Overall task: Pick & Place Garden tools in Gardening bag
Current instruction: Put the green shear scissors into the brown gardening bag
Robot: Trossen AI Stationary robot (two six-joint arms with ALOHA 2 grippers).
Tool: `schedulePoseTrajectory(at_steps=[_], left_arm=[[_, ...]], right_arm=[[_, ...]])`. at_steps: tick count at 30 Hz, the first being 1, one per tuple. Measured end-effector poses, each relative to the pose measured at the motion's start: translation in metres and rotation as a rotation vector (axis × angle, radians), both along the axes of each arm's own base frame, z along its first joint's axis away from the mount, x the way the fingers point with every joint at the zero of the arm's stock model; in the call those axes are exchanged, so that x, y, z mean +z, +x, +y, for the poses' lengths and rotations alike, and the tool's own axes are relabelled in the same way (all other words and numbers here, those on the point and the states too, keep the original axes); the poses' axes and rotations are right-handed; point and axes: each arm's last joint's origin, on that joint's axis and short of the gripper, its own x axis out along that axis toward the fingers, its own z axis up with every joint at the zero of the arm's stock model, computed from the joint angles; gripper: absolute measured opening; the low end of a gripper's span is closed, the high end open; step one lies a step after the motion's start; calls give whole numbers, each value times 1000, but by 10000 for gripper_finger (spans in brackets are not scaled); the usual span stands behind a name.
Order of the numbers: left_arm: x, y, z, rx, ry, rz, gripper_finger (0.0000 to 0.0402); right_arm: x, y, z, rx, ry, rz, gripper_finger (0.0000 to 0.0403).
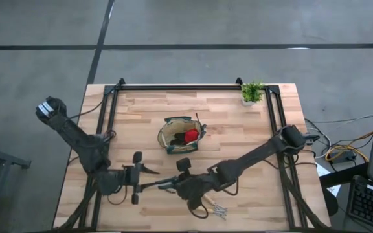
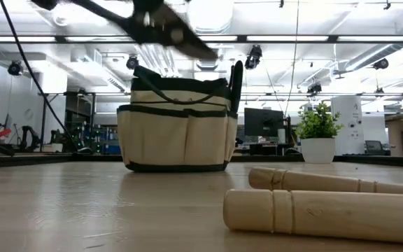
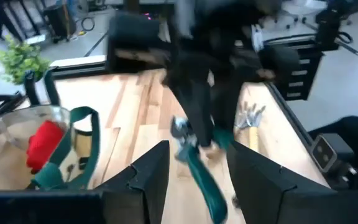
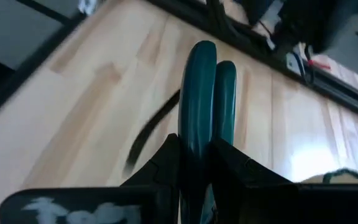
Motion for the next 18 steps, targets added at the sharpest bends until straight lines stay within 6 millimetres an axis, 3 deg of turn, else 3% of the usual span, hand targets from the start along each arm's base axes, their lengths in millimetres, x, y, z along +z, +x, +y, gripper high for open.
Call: schedulePoseTrajectory(at_steps=[6,10,18], left_arm=[[-5,-18,-11,-19,58,-56,165],[-12,-20,-12,24,71,-141,165],[-23,-21,-11,-7,52,-267,165]], right_arm=[[31,-9,-5,21,19,-80,50],[43,-9,-4,129,93,-126,50],[44,-2,-14,116,114,-158,50]])
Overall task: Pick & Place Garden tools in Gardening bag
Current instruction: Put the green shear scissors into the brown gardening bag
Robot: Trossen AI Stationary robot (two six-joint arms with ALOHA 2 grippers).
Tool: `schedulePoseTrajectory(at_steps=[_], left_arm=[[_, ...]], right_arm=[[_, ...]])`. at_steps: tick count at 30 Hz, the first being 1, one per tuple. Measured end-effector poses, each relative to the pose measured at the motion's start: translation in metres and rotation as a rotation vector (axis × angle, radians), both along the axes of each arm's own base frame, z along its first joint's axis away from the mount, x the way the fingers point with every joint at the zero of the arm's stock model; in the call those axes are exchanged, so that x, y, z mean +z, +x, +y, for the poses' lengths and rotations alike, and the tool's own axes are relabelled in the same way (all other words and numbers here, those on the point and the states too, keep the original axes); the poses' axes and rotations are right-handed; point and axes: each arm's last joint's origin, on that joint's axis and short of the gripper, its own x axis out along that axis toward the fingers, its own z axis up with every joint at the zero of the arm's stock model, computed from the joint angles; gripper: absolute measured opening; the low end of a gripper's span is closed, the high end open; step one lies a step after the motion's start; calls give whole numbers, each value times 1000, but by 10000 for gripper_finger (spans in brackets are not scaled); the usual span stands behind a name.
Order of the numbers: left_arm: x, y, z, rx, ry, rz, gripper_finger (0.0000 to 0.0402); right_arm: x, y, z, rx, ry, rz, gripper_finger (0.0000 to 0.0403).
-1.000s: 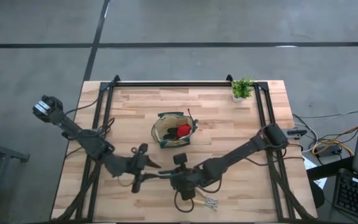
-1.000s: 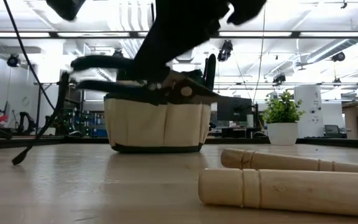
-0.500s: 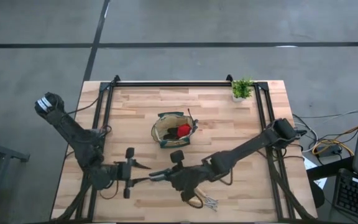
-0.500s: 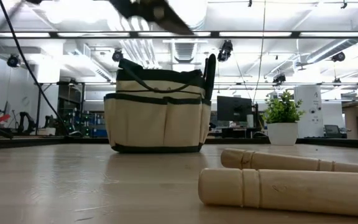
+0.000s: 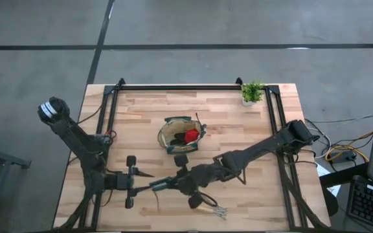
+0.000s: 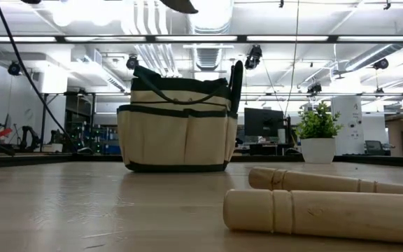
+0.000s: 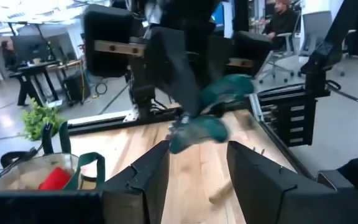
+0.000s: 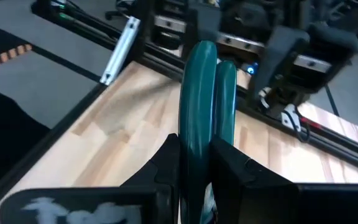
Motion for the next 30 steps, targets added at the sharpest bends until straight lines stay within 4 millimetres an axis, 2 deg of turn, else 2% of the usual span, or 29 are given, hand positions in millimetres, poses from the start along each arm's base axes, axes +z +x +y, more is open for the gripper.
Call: schedulePoseTrajectory(at_steps=[6,19,22,27,30], left_arm=[[-2,2,1,-21,-16,-33,165],[5,8,7,7,-38,-88,163],[5,8,7,6,-44,-88,147],[5,9,7,18,-42,-88,86],[5,9,8,25,-48,-90,80]], right_arm=[[2,6,-10,-32,39,-23,50],[-6,15,-11,-27,71,-44,52],[-6,16,-12,-30,74,-47,52],[-5,17,-14,-34,76,-56,53],[-5,17,-15,-37,74,-59,54]])
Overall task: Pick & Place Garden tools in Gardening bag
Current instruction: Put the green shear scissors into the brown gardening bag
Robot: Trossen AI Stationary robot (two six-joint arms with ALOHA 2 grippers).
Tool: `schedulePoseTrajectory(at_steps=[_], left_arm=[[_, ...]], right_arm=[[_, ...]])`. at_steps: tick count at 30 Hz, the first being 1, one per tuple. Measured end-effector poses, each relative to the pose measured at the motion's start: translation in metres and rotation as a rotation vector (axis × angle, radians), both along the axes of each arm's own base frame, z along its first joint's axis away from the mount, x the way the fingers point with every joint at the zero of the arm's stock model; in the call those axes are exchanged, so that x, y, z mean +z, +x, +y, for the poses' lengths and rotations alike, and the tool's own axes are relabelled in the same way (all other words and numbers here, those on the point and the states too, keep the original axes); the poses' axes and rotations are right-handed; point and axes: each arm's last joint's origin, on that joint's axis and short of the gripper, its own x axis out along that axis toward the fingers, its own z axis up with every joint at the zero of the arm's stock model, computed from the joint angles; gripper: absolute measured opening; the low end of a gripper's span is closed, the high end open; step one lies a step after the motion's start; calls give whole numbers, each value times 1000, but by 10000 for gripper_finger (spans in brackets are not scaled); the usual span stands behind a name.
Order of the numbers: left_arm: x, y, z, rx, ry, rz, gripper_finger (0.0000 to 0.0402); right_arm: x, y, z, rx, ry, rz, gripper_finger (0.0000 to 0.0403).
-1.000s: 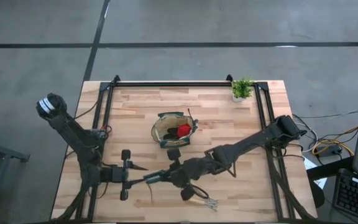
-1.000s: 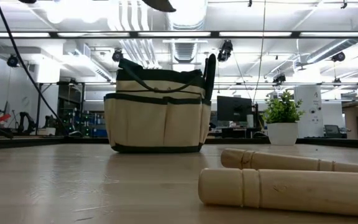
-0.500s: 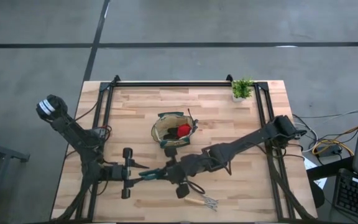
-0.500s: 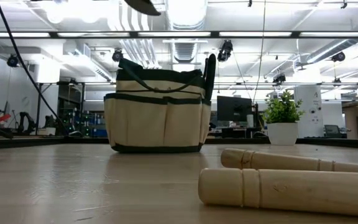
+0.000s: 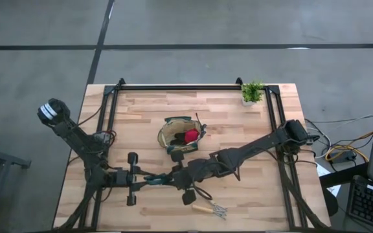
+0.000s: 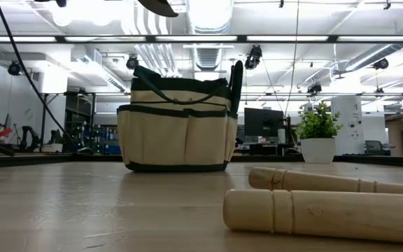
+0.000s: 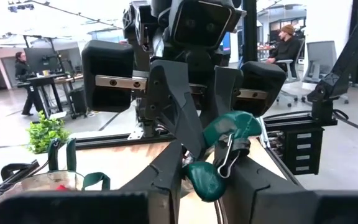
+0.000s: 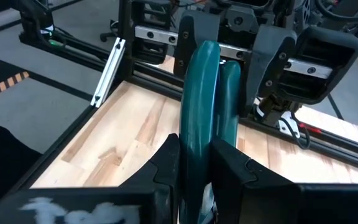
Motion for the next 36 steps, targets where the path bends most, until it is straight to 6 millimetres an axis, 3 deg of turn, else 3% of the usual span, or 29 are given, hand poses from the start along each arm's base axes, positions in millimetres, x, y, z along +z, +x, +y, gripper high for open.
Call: schedulePoseTrajectory(at_steps=[7,22,29,36], left_arm=[[1,0,1,0,-14,-4,80],[0,-3,8,201,-104,26,74],[1,-4,13,261,-81,44,63],[2,-5,23,438,-43,71,63]], right_arm=[[-1,1,-3,-5,0,8,58],[-17,-6,-11,-142,-74,177,150],[-20,-9,-12,-171,-63,220,156],[-23,-12,-13,-189,-50,269,143]])
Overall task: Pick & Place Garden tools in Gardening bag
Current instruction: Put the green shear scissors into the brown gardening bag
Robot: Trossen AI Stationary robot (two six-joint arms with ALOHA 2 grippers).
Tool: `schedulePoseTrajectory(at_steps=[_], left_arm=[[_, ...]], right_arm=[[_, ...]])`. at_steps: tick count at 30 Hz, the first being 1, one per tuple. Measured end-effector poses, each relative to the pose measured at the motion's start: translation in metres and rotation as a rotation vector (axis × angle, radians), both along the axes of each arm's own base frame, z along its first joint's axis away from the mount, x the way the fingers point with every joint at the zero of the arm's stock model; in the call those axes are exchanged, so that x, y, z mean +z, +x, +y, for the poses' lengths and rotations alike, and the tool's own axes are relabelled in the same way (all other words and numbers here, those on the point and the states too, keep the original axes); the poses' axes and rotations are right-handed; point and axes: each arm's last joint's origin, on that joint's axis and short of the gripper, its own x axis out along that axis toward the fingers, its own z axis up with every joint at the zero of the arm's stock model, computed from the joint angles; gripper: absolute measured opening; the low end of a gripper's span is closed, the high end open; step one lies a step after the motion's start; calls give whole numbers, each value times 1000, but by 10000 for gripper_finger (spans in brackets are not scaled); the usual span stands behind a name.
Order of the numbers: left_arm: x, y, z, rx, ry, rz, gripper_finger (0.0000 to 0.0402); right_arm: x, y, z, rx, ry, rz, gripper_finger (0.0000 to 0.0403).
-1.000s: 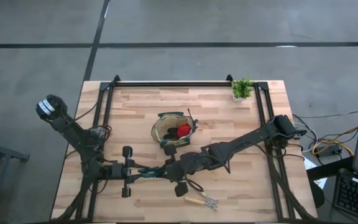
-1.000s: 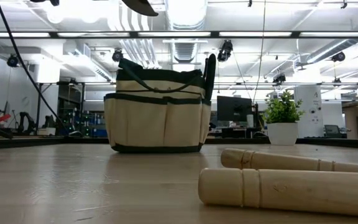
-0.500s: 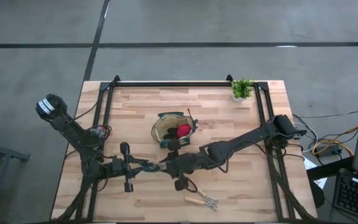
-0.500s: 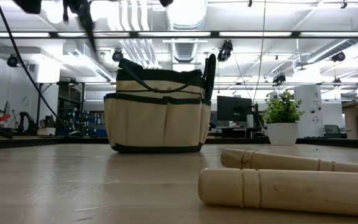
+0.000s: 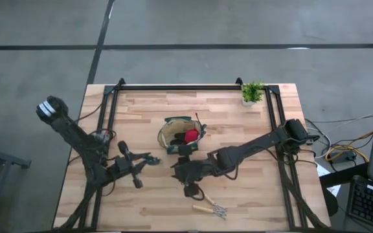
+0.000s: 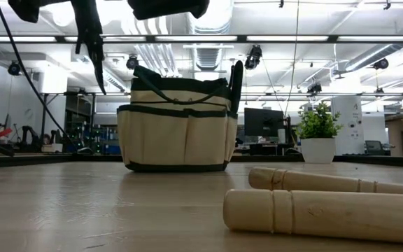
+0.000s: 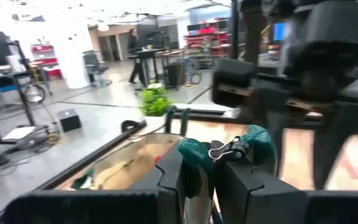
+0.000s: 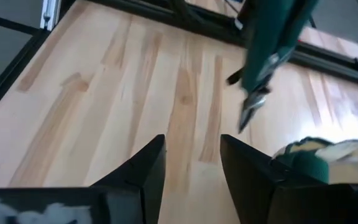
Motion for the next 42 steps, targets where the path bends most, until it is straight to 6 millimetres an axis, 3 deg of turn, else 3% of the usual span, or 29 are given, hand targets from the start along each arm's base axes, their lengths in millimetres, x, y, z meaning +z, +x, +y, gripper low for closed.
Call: schedulePoseTrajectory(at_steps=[12,21,34,42], left_arm=[[3,13,30,120,122,90,64],[-3,28,61,61,135,132,64],[-31,17,90,-49,85,136,64],[-42,11,105,8,71,129,65]], right_arm=[[-4,-5,4,0,-2,53,118],[-4,-5,4,2,-5,55,104],[-4,-5,3,7,-11,55,94],[-4,-5,3,7,-10,50,104]])
